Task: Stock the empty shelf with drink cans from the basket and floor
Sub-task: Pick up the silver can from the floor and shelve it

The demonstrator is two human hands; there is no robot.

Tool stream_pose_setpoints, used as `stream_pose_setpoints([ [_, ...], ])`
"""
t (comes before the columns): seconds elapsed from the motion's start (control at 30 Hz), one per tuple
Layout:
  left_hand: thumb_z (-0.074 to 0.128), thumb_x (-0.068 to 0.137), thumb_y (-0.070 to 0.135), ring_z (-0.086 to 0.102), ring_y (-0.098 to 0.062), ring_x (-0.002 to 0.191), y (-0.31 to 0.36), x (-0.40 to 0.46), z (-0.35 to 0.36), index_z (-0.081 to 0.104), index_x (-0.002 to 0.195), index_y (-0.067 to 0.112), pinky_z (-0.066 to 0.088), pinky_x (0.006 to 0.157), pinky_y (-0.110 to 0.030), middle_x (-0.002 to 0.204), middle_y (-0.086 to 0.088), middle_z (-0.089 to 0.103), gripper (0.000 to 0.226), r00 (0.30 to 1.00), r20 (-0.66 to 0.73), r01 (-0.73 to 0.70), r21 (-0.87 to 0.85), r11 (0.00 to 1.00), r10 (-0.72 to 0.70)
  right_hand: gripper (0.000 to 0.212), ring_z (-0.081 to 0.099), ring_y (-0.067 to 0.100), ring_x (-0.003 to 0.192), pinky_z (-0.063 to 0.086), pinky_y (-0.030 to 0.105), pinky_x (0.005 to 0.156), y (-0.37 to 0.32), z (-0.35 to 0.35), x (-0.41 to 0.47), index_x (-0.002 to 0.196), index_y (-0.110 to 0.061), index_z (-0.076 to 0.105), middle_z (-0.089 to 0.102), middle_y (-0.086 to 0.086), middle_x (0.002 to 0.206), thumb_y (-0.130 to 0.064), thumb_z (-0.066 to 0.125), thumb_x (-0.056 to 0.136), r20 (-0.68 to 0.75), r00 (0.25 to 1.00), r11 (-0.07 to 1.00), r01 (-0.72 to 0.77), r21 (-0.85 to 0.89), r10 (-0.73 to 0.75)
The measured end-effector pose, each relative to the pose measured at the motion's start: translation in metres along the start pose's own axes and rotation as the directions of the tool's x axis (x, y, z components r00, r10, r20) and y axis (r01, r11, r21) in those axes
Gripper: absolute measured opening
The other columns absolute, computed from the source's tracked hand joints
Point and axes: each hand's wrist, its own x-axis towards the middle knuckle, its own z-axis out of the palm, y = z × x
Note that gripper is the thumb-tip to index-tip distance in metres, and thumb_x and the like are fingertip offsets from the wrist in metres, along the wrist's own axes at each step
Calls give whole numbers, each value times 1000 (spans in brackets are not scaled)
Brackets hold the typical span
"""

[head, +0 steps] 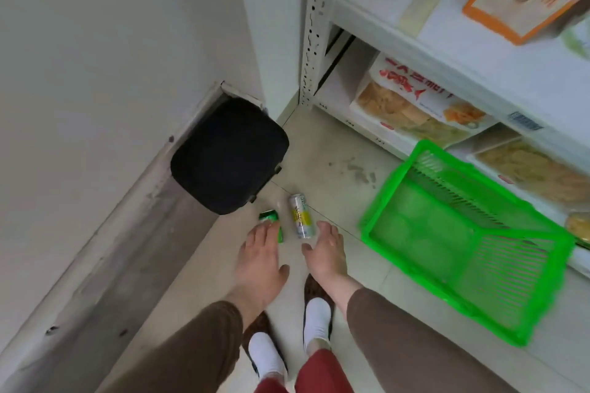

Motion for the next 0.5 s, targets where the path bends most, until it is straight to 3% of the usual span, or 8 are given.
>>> stream_pose_setpoints([
  [0.33,65,86,28,21,-22,143,-59,118,122,12,153,17,27,116,-33,156,-3,23,86,998,58,6,80,997,-11,57,42,28,132,38,37,110,57,105,154,140,-10,42,47,10,140,-28,69,92,33,997,992,-67,-108,71],
  [0.5,65,86,29,22,-21,143,-79,132,154,11,154,17,27,116,-34,156,-3,23,88,998,68,3,79,997,-9,66,44,30,130,41,40,103,67,139,191,138,-10,39,47,11,140,-32,75,88,40,992,987,-112,-115,117],
])
